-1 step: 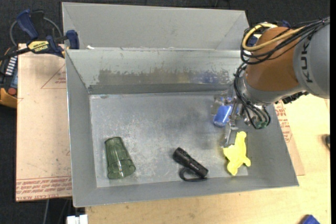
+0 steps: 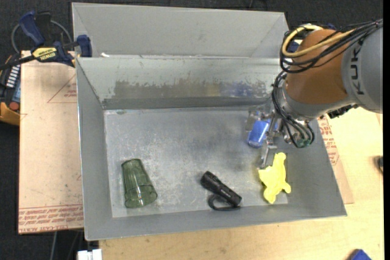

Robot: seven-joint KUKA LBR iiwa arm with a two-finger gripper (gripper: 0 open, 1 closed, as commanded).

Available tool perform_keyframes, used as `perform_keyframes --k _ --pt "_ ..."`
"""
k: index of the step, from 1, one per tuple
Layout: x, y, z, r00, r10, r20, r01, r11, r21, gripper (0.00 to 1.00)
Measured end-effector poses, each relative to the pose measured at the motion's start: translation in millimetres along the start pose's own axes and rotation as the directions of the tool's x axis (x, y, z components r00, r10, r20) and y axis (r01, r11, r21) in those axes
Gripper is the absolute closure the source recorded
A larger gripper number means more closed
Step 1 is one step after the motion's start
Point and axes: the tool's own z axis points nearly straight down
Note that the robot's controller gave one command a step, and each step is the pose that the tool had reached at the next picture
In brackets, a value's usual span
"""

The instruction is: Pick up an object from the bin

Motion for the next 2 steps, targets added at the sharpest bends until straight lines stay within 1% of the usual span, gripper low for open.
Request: perform_keyframes --k 1,2 --pt "-45.4 -51.1 69.2 0.995 -0.102 -0.004 0.102 0.995 -0.001 0.0" --pt "-58.4 -58.3 68.5 0.991 -0.134 0.005 0.134 0.991 0.0 0.0"
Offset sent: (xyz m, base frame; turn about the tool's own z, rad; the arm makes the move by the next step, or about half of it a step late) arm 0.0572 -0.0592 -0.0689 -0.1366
